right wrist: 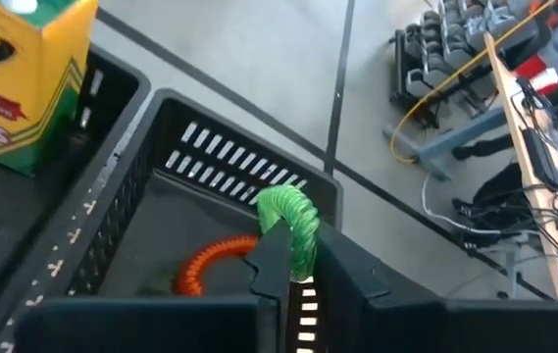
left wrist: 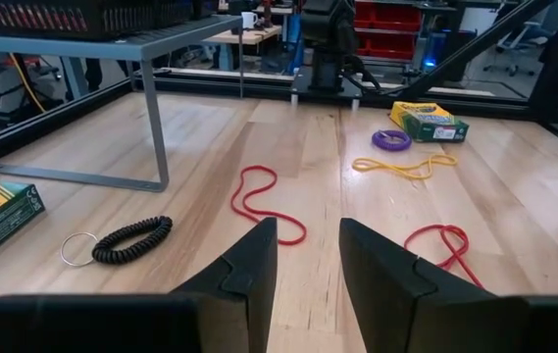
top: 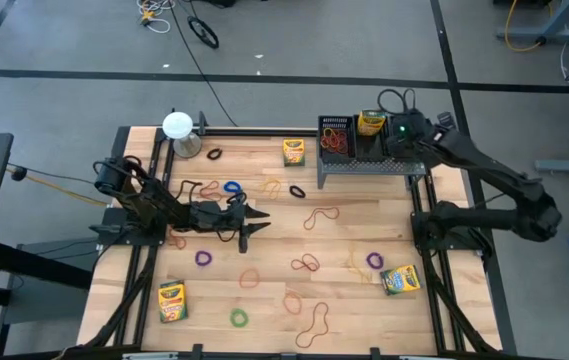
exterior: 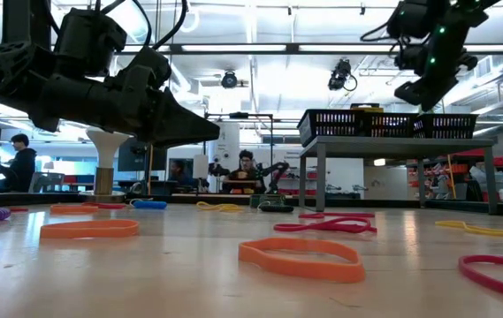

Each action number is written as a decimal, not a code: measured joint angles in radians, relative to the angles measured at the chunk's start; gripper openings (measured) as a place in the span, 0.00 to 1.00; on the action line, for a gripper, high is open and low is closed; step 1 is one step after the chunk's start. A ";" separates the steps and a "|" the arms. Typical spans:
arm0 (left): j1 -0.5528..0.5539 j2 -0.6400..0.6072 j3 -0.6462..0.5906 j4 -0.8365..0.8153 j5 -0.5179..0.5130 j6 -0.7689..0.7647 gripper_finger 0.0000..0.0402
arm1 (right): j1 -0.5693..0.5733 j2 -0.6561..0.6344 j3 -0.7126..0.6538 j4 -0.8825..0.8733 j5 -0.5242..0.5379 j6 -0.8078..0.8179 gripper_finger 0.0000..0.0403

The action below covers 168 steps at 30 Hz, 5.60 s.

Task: Pick & Place Office Desk Supplies
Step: Put the green spring keychain into the right black bin on the shelf, then put the yellow rubber band into the left black bin on the shelf

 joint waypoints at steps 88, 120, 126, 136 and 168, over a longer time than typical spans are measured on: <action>0.000 0.000 0.001 -0.036 0.000 0.020 0.30 | 1.320 0.407 -0.236 0.265 -0.647 0.858 0.50; 0.000 0.000 0.001 -0.031 0.000 0.020 0.30 | 1.327 0.565 -0.090 0.241 -0.559 0.506 0.04; 0.000 0.000 0.001 -0.031 0.000 0.020 0.30 | 1.320 0.564 0.037 0.113 -0.449 0.386 0.01; 0.000 0.000 0.001 -0.031 0.000 0.020 0.30 | 1.200 0.563 0.306 -0.047 -0.256 0.168 0.01; 0.000 0.000 0.001 -0.031 0.000 0.020 0.30 | 0.244 0.572 0.574 -0.065 -0.495 -0.169 0.02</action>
